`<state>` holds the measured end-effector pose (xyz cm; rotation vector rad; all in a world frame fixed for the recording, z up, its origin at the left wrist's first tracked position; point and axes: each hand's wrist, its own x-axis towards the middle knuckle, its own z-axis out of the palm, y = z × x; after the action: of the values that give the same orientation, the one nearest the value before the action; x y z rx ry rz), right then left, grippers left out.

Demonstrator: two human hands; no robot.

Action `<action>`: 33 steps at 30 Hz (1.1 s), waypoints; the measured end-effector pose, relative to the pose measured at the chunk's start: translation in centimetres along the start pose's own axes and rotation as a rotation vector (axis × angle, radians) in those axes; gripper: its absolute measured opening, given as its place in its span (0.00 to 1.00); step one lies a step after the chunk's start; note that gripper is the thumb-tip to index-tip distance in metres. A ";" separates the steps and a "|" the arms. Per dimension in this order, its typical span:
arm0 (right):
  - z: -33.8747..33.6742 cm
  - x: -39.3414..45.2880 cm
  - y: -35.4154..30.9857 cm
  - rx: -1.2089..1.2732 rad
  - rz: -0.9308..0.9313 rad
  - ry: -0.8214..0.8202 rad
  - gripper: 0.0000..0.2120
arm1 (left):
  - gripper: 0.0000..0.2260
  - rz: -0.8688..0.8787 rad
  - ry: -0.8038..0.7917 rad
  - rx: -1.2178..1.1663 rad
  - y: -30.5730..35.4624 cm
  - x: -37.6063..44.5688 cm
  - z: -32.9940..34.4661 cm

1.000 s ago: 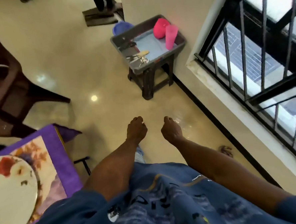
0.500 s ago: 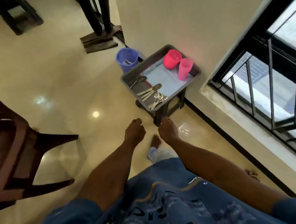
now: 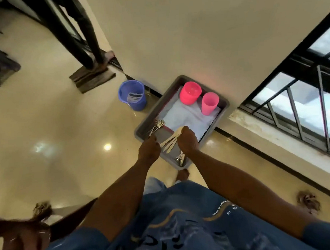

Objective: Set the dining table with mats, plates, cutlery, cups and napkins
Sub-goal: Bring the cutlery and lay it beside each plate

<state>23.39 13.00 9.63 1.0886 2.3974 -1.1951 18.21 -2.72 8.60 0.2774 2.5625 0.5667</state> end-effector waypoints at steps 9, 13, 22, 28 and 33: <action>1.8 1.6 0.9 0.064 0.326 0.186 0.09 | 0.10 0.297 -0.282 0.094 2.5 9.1 -1.8; 3.8 1.1 -0.7 0.144 0.488 0.302 0.12 | 0.10 0.468 -0.424 0.191 1.1 11.6 -3.3; 8.3 0.3 -4.6 0.252 0.634 0.404 0.13 | 0.07 0.529 -0.554 0.273 -2.1 15.7 -4.4; 10.8 -0.5 -3.2 0.321 0.719 0.440 0.11 | 0.06 0.541 -0.597 0.256 -3.0 15.3 -3.4; 11.8 0.0 -0.7 0.402 0.795 0.466 0.10 | 0.08 0.463 -0.589 0.241 -2.8 15.8 -1.6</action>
<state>21.70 3.70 2.58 2.3609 1.6466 -1.2085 3.62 -1.11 1.95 0.9813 1.9828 0.2699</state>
